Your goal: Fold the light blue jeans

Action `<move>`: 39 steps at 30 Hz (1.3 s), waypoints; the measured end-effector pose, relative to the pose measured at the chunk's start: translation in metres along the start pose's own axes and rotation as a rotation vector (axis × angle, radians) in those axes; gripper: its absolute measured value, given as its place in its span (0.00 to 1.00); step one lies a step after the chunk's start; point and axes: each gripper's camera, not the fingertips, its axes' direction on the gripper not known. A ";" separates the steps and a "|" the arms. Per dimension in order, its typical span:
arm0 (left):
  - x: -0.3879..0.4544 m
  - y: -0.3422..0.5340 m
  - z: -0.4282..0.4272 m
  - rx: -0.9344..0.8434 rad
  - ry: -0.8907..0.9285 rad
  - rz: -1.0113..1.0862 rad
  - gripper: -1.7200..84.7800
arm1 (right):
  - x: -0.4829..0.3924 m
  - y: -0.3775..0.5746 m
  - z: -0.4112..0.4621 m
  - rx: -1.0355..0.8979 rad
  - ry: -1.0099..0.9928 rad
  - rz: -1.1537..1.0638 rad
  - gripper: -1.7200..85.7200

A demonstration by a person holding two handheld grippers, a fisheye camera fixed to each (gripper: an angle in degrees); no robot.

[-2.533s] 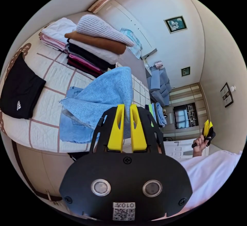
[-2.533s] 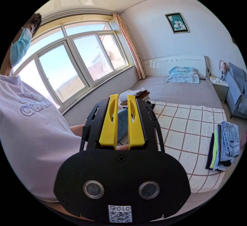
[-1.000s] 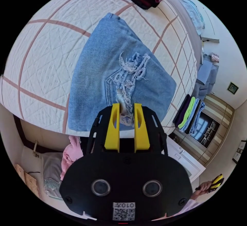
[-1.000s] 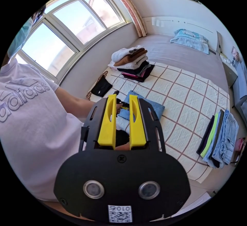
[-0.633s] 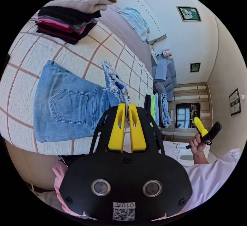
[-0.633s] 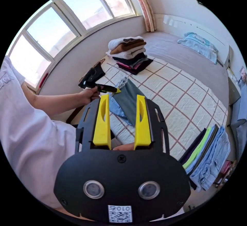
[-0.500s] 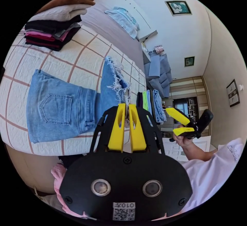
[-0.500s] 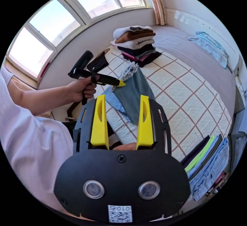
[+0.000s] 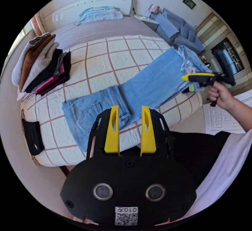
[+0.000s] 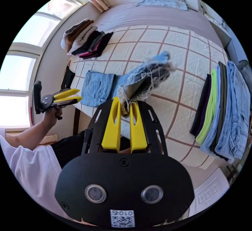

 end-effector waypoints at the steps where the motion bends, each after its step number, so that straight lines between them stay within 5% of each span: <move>1: -0.001 0.000 0.007 -0.038 -0.015 0.002 0.16 | 0.002 0.001 0.004 -0.006 -0.009 0.025 0.10; 10: -0.003 -0.032 0.069 -0.187 -0.083 0.027 0.18 | -0.057 -0.035 0.018 -0.070 0.036 -0.056 0.09; 14: -0.006 -0.042 0.092 -0.276 -0.248 0.124 0.17 | -0.058 -0.054 0.023 -0.107 0.033 -0.062 0.09; 19: -0.078 -0.038 0.072 -0.271 -0.012 0.068 0.15 | -0.039 -0.064 0.038 -0.136 0.053 -0.049 0.10; 27: -0.294 0.074 -0.088 0.199 0.431 -0.377 0.12 | 0.059 -0.045 0.075 -0.239 0.126 0.172 0.21; 31: -0.373 0.138 -0.158 0.396 0.451 -0.527 0.11 | 0.101 -0.019 0.075 -0.183 -0.024 0.270 0.23; 39: -0.430 0.158 -0.277 0.628 0.427 -0.450 0.11 | -0.013 -0.047 0.040 0.027 -0.253 -0.388 0.23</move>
